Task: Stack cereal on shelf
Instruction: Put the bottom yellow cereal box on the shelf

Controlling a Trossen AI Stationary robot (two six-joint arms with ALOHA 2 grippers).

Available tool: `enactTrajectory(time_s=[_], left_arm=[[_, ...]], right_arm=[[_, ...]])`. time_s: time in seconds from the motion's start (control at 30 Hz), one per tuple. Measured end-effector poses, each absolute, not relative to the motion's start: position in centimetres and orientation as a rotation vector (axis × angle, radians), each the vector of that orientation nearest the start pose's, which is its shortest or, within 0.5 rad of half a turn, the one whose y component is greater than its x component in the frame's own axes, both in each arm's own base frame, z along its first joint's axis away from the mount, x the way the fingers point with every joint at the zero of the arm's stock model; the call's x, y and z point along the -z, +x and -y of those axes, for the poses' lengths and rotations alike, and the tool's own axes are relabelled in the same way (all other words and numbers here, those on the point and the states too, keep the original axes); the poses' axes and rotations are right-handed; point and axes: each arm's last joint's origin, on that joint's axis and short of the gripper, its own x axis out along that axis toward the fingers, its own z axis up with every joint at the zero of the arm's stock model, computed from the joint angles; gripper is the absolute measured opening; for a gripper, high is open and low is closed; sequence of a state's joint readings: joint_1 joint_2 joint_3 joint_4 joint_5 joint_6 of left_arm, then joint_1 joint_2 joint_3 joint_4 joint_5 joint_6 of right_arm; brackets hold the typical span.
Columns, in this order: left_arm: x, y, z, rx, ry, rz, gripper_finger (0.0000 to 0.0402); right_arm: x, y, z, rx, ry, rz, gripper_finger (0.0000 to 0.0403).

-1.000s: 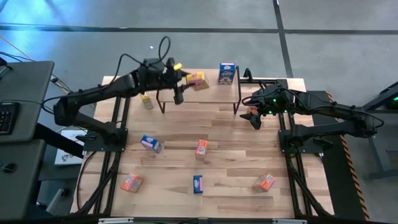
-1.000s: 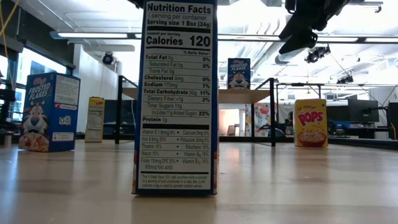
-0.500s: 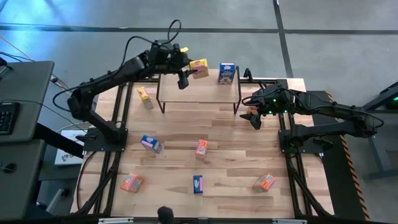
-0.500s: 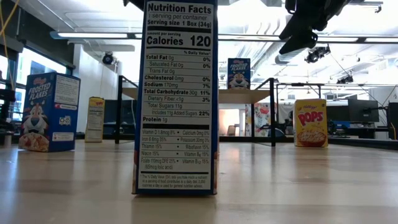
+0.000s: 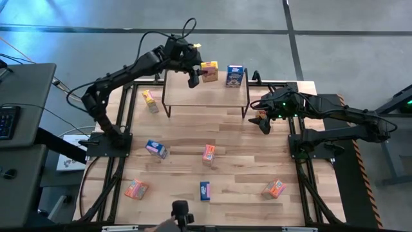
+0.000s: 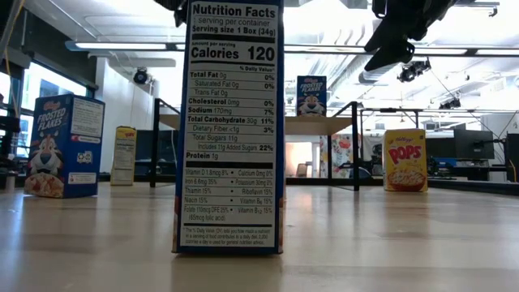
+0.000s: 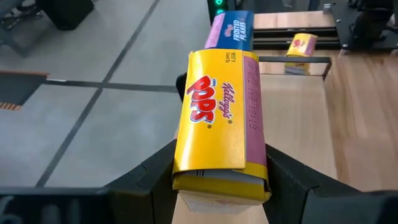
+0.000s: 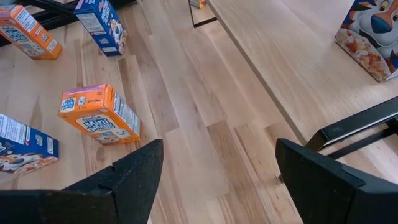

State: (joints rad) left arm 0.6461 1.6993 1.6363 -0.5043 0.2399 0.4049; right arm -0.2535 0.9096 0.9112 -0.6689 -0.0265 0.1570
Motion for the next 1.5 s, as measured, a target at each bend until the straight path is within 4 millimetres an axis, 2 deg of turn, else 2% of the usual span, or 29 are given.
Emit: enactTrajectory(time_s=[0.17,0.43,1.1,1.5], left_arm=[[-35.3,30.5,-23.6,-0.24,0.107,-0.579,0.0174],[-34.9,29.8,-23.8,-0.208,0.097,-0.621,0.0174],[-33.0,30.4,-24.5,-0.205,0.068,-0.697,0.0174],[-32.8,30.5,-24.6,-0.207,0.074,-0.704,0.0174]], right_arm=[[-31.2,17.3,4.4,0.27,0.244,-0.645,0.0302],[-31.2,17.3,4.4,0.27,0.244,-0.645,0.0302],[-31.2,17.3,4.4,0.265,0.246,-0.645,0.0302],[-31.2,17.3,4.4,0.261,0.247,-0.645,0.0302]])
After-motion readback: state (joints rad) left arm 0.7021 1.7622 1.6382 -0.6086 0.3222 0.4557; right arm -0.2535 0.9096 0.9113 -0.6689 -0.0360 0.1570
